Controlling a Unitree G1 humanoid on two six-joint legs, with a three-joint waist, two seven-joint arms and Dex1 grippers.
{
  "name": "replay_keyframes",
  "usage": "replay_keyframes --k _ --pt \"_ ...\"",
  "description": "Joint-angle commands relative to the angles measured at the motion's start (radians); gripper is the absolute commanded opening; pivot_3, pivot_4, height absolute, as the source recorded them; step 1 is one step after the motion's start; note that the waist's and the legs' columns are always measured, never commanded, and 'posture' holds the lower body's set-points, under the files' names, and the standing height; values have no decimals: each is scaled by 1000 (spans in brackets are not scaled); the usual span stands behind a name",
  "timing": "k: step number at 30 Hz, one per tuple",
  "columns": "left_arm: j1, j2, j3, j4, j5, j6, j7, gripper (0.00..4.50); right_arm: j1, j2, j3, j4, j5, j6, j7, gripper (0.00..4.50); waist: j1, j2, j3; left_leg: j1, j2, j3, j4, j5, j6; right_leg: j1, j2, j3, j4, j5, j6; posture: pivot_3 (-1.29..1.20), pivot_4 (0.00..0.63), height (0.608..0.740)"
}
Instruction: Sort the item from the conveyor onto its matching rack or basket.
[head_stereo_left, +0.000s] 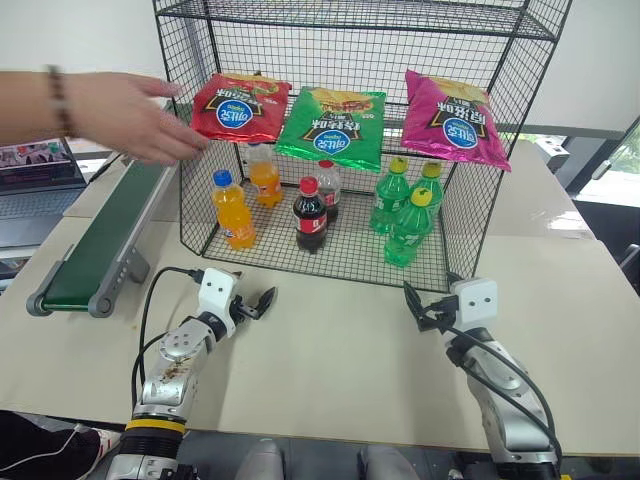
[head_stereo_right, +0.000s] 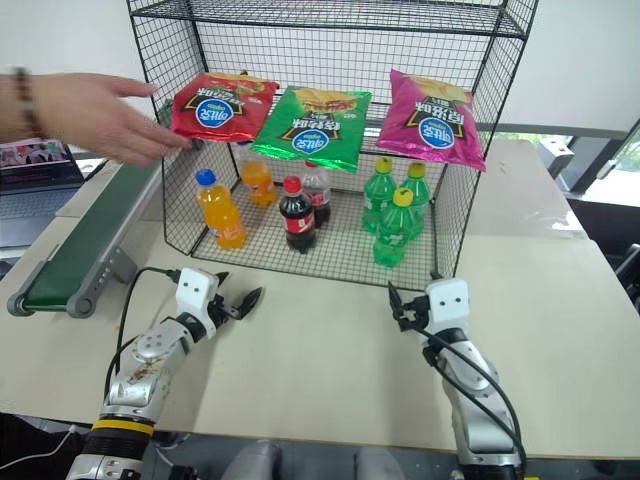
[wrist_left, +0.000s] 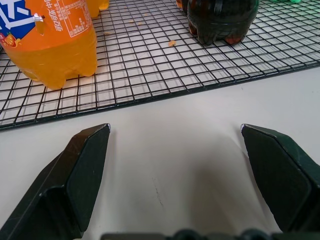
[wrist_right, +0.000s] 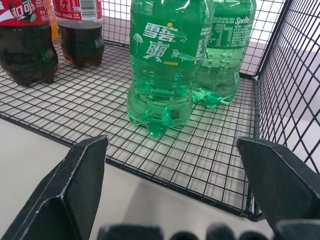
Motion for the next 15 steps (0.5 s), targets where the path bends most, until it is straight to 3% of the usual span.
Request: replay_keyframes --k 1,15 --pt "-20 5 19 -16 3 -9 0 4455 -27 1 -20 -21 -4 -20 -18 4500 1 0 0 0 0 0 0 0 0 0 0 0 0 0 0 0 150 740" --pt "-43 14 21 3 10 -26 -27 4455 -20 0 -26 -29 -10 -21 -32 4500 3 0 0 0 0 0 0 0 0 0 0 0 0 0 0 0 150 740"
